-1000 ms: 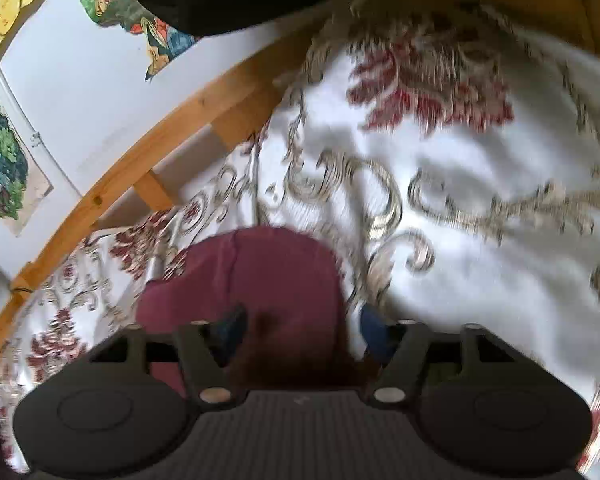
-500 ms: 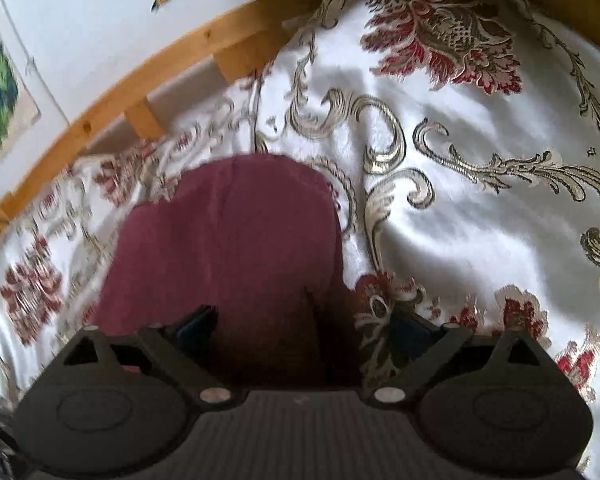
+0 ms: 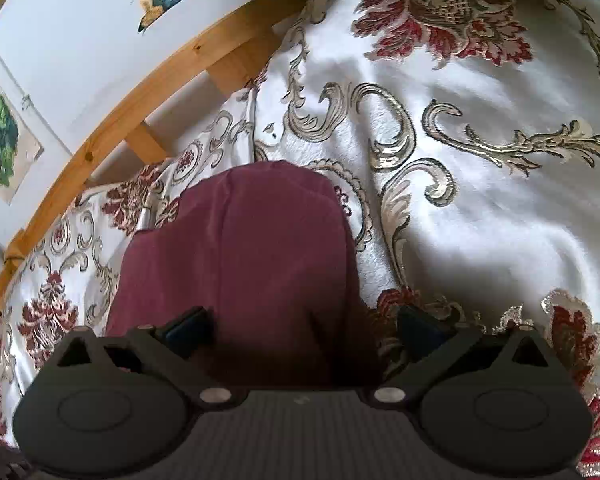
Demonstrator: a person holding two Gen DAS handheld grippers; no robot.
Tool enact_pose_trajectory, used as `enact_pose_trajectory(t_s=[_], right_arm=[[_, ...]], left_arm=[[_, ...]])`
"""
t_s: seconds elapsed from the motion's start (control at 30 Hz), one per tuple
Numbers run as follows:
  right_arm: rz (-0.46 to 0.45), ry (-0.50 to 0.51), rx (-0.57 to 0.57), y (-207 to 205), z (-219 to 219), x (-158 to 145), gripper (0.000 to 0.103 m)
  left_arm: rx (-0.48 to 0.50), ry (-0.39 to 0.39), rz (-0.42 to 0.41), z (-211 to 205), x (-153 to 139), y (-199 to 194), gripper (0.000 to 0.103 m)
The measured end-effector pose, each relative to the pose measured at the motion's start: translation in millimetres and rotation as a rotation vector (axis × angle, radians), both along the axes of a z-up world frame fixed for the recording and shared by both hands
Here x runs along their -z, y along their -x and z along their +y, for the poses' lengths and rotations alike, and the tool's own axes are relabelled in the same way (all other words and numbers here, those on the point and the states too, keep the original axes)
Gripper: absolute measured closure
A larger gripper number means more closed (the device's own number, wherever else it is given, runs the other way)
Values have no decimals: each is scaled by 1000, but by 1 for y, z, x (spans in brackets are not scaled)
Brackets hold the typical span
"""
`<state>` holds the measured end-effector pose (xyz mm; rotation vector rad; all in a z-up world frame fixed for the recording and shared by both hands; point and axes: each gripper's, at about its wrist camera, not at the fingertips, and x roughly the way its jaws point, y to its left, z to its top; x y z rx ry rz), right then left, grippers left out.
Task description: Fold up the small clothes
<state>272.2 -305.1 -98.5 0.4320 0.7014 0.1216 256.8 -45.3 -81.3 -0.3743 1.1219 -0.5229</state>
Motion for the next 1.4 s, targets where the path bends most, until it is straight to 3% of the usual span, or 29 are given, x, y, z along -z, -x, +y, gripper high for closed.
enact_pose_trajectory(t_s=[0.17,0.3,0.47,0.67,0.9,1.0,1.17,1.4], right_arm=[[-31,-67,36,6,-7,-3,2],[-68,-119,99,9,-16,-7,26],[-45,-104,93,2,-17,1,38],[-60,-72,52,-5,-8,6,54],[-78,-80,47,-3,-5,3,70],[-93,-46,50,-2,1,-3,78],[-153,73,26,6,25,-25,84],[-292,233,-66,27,80,-73,85]], left_arm=[[2,3,1,0,1,0,1],[0,2,1,0,1,0,1],[-7,9,6,3,-2,0,1],[-17,86,-63,7,-11,-2,1],[-33,126,-47,7,1,-18,2],[-53,178,-15,8,7,-23,10],[-87,161,-75,13,-5,-14,35],[-106,103,-300,18,-47,1,43]])
